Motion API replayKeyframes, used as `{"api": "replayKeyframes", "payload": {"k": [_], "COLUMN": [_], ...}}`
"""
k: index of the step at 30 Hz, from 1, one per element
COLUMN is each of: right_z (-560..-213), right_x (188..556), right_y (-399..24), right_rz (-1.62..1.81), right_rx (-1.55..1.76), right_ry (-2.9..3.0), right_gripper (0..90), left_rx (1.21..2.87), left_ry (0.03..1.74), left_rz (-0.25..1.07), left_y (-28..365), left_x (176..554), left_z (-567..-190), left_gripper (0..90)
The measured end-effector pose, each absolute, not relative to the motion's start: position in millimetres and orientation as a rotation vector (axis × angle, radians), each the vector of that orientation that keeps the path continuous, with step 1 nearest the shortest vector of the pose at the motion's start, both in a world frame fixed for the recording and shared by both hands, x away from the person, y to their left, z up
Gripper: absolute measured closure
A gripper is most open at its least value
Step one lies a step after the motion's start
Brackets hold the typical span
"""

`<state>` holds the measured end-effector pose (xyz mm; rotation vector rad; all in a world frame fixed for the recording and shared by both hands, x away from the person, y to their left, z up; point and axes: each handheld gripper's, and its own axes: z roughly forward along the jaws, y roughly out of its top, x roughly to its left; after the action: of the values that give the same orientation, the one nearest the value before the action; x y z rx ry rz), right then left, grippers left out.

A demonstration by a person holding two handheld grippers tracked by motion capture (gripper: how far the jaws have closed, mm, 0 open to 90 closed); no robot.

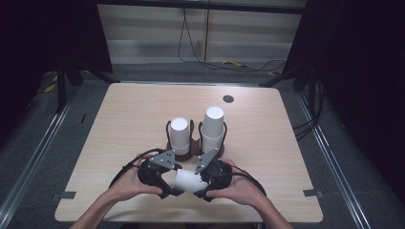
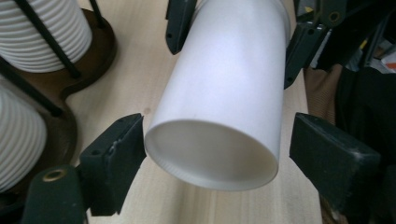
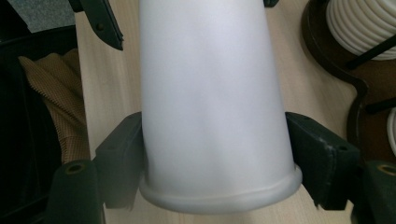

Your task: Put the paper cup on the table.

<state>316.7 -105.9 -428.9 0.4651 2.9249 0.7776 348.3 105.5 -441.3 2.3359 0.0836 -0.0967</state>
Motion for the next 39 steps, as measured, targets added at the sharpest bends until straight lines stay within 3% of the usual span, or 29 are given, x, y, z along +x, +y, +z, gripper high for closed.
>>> {"api": "replayKeyframes", "payload": {"k": [19,27,39], "right_z": [-432,-432,-433], "right_x": [315,312,310], "right_y": [-93,-90,-89], "right_rz": [0.754,0.744,0.727], "right_rx": [0.398,0.383,0.375], "right_ry": [2.956,2.962,2.966], "right_gripper": [25.5,25.4,24.5], "left_rx": [2.363,2.398,2.401], "left_ry": [0.077,0.045,0.015], "left_rz": [-0.180,-0.236,-0.225], "left_y": [101,99,99], "left_x": [350,350,348], "left_z": [-446,-448,-449], "left_gripper": [23.7,29.5,32.7]}}
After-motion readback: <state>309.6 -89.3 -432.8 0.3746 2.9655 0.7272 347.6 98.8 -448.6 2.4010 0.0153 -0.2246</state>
